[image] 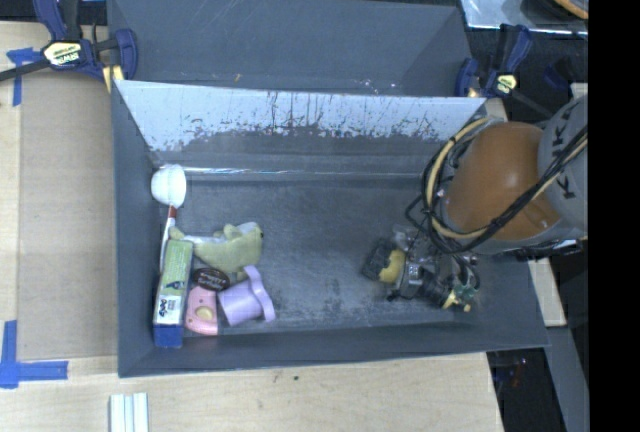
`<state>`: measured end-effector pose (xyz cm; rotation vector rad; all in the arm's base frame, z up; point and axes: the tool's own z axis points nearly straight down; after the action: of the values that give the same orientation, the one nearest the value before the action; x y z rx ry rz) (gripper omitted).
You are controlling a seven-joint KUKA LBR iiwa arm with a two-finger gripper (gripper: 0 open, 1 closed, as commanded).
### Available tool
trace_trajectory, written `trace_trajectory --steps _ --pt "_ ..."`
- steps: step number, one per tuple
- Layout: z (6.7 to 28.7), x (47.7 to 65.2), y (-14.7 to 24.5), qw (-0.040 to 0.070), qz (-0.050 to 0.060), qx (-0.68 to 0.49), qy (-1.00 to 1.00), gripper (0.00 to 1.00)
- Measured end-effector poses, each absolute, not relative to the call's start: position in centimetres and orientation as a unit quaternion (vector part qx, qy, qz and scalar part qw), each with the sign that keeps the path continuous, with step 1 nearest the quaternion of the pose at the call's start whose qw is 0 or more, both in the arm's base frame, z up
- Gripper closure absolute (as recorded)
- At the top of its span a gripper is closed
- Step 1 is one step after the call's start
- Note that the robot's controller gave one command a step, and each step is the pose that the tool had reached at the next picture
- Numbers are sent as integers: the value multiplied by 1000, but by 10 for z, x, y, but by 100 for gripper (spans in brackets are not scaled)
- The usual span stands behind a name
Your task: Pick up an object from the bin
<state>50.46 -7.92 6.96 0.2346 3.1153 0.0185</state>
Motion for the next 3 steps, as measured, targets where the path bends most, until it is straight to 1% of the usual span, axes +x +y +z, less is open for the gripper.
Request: trace_trajectory --steps 1,2,3 --pt "84 503 -79 5 6 75 997 100" --pt "110 505 -80 9 5 75 997 100" --pt "130 504 -80 7 5 75 997 100"
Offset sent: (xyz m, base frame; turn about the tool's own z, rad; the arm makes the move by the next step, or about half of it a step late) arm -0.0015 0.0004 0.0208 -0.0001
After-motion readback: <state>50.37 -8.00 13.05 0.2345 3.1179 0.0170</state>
